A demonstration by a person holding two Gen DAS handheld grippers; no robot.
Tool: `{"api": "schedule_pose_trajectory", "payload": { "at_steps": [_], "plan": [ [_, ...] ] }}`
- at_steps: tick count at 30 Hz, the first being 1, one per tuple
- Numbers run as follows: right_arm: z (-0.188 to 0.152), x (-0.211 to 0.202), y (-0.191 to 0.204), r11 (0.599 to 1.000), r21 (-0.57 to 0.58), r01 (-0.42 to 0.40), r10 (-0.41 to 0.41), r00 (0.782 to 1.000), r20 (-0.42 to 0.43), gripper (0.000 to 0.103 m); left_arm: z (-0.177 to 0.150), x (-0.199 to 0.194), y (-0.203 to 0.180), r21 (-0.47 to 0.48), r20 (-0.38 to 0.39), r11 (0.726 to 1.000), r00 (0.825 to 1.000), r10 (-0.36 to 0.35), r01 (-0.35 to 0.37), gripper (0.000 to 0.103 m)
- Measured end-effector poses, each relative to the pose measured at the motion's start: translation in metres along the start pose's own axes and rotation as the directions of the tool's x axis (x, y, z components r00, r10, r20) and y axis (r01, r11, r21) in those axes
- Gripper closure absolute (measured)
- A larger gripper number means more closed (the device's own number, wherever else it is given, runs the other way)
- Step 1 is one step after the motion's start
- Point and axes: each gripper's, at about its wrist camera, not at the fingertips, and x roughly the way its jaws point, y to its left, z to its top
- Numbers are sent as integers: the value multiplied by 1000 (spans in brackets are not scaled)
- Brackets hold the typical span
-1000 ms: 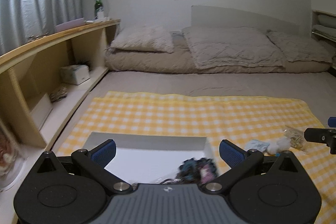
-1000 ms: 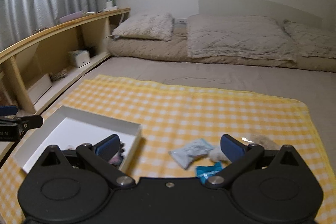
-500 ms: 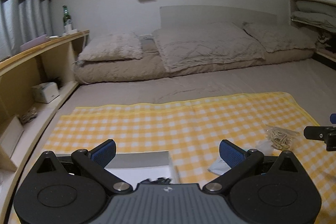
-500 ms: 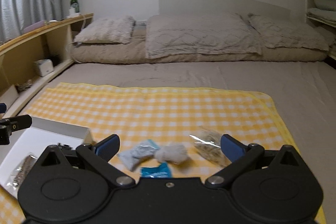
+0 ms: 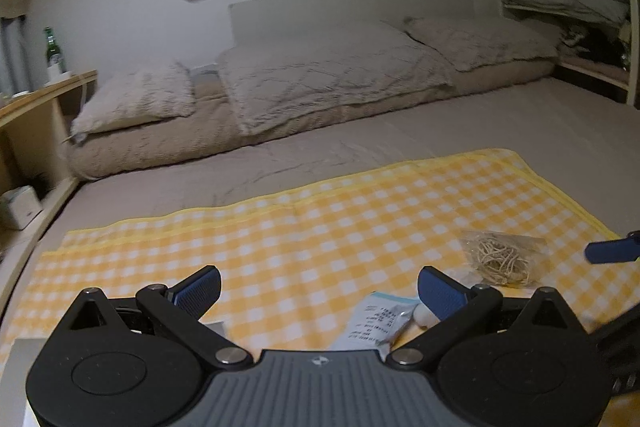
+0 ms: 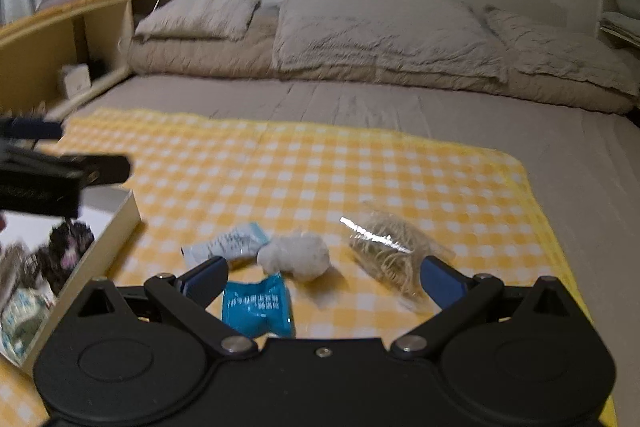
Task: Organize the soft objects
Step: 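Grasp the white printed packet with the left tool while the right tool grasps the blue packet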
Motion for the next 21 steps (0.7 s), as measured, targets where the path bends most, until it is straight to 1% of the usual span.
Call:
{"api": "schedule_pose_trajectory", "payload": {
  "at_steps": [4, 7, 9, 10, 12, 14, 17, 21],
  "plan": [
    [-3, 22, 9, 998, -52, -34, 31, 998, -56, 0, 1, 25, -5, 22, -19, 998, 998, -59, 60, 0],
    [-5, 39, 16, 994, -52, -94, 88, 990, -112, 0, -3, 45, -4, 19, -51, 996, 995, -85, 86, 0],
    [-7, 49, 21, 991, -59, -120, 110, 984, -142, 0, -6, 59, -1, 10, -77, 994, 991, -106, 107, 4],
    [-8, 54, 25, 990, -69, -125, 114, 981, -155, 0, -8, 65, 1, 7, -90, 993, 989, -115, 116, 6],
    [-10, 64, 31, 988, -86, -129, 112, 977, -181, 0, -10, 79, 5, 2, -123, 992, 985, -123, 125, 14],
    [-12, 73, 36, 987, -89, -137, 117, 973, -199, 0, -14, 92, 9, -10, -156, 990, 978, -138, 138, 19],
    [-14, 87, 43, 986, -84, -141, 119, 968, -223, 0, -20, 106, 13, -18, -200, 987, 966, -161, 161, 22],
    [-18, 105, 54, 986, -110, -128, 97, 964, -248, 1, -26, 121, 12, -1, -244, 981, 951, -190, 196, 22]
  ]
}}
